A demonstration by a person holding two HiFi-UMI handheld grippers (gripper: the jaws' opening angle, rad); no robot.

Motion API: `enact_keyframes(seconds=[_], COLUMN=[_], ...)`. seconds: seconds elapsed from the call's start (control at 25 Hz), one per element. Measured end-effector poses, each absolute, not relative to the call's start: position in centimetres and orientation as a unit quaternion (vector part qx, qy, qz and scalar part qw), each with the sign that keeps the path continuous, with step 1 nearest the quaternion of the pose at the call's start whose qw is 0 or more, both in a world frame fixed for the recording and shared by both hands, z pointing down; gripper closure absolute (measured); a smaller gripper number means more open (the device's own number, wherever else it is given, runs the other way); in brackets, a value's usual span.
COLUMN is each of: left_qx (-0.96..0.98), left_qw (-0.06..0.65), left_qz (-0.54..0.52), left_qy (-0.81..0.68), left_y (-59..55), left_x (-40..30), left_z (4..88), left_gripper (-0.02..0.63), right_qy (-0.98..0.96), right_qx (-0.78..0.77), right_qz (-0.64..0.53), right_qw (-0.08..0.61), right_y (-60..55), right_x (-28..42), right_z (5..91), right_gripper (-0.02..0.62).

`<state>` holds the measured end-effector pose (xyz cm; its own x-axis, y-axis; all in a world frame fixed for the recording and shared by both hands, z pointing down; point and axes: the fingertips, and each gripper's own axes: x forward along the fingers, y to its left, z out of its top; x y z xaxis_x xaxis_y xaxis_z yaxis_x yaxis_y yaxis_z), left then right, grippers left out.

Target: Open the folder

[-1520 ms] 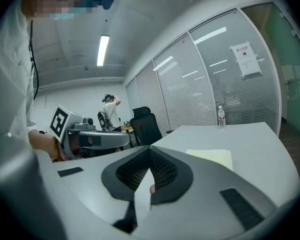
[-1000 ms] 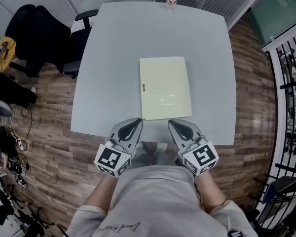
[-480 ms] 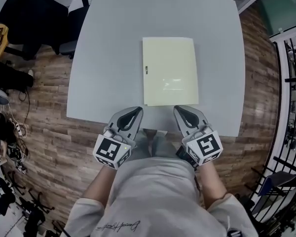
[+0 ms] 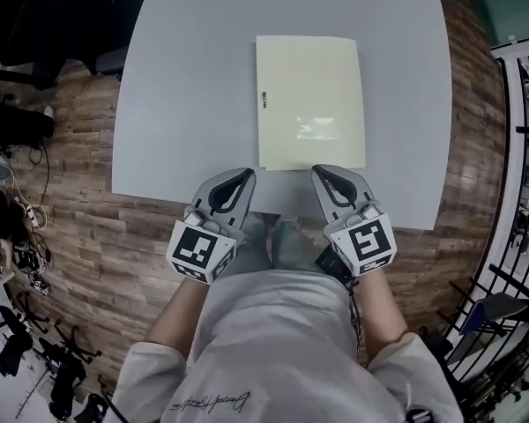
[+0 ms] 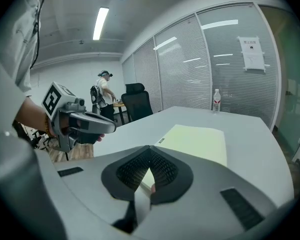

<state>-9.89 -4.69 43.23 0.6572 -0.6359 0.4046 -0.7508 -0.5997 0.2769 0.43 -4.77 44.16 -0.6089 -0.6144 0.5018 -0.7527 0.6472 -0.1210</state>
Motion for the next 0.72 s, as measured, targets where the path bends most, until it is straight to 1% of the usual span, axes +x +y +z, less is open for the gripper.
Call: enact_keyframes(seconds=[0.32, 0.36, 0.4, 0.52, 0.72], left_qx=[0.882, 0.881, 0.881, 0.879, 0.874], left_qw=[0.229, 0.231, 0.233, 0.239, 0.251], left_qz=[0.145, 0.145, 0.146, 0.148, 0.149], left_qy=[-0.386, -0.386, -0.386, -0.386, -0.389], left_y=[-5.0, -5.0, -4.9, -4.6, -4.3], left_x=[-9.4, -9.4, -9.5, -9.5, -9.8], left_z=[45.5, 45.6, 45.7, 46.1, 47.2], left_gripper=[0.598, 0.598, 0.598, 0.598, 0.598], right_qy=[-0.881, -0.882, -0.882, -0.879, -0.873], right_qx=[0.370, 0.365, 0.359, 0.347, 0.320], right_qz=[0.150, 0.148, 0.145, 0.124, 0.075], right_qw=[0.254, 0.261, 0.269, 0.303, 0.359], right_y=[-4.9, -4.8, -4.7, -4.4, -3.7], right_x=[-0.1, -0.4, -0.6, -0.9, -2.0], right_z=[46.7, 47.0, 47.3, 48.5, 50.8], right_gripper=[0.572, 0.555, 0.521, 0.470, 0.408])
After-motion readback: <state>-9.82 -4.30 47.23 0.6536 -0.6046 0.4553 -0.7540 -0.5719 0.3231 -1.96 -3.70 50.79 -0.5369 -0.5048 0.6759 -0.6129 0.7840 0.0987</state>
